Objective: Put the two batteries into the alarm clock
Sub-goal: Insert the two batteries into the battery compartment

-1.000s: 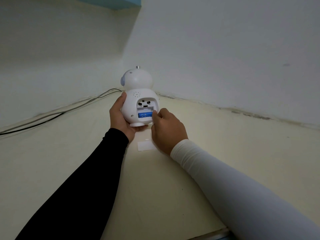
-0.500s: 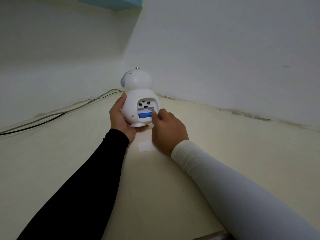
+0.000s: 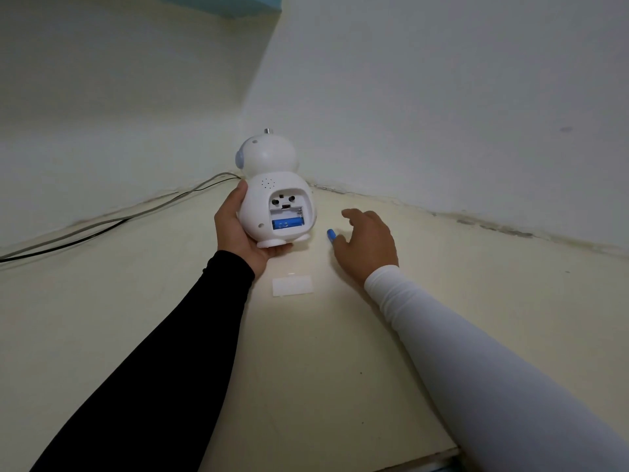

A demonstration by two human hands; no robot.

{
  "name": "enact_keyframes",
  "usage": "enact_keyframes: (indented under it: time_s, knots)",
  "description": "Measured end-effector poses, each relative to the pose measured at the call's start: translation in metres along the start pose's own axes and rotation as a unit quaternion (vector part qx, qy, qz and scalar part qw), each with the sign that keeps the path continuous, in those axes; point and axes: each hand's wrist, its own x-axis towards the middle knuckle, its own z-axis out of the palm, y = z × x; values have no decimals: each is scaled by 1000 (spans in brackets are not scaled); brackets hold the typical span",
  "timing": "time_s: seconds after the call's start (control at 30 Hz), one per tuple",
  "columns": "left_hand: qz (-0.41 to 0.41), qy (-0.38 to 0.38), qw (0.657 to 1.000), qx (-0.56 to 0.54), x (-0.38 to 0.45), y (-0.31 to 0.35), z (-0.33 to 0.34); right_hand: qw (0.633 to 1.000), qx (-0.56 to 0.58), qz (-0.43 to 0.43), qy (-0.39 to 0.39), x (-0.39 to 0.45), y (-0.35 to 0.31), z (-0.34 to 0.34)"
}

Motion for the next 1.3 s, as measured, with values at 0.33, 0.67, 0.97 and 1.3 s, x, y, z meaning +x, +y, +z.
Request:
enact_keyframes:
  time_s: [0.33, 0.67, 0.97, 1.3]
  knots:
    - [10, 21, 1000, 14, -6, 1, 4, 987, -136, 18, -78, 5, 3, 11]
    - [12, 23, 999, 23, -6, 0, 6, 986, -158, 3, -57, 15, 3, 15]
    - [12, 12, 999, 29, -3, -1, 3, 996, -61, 32, -49, 13, 2, 10]
    - [10, 12, 999, 30, -6, 1, 6, 999, 9, 36, -16, 7, 5, 0]
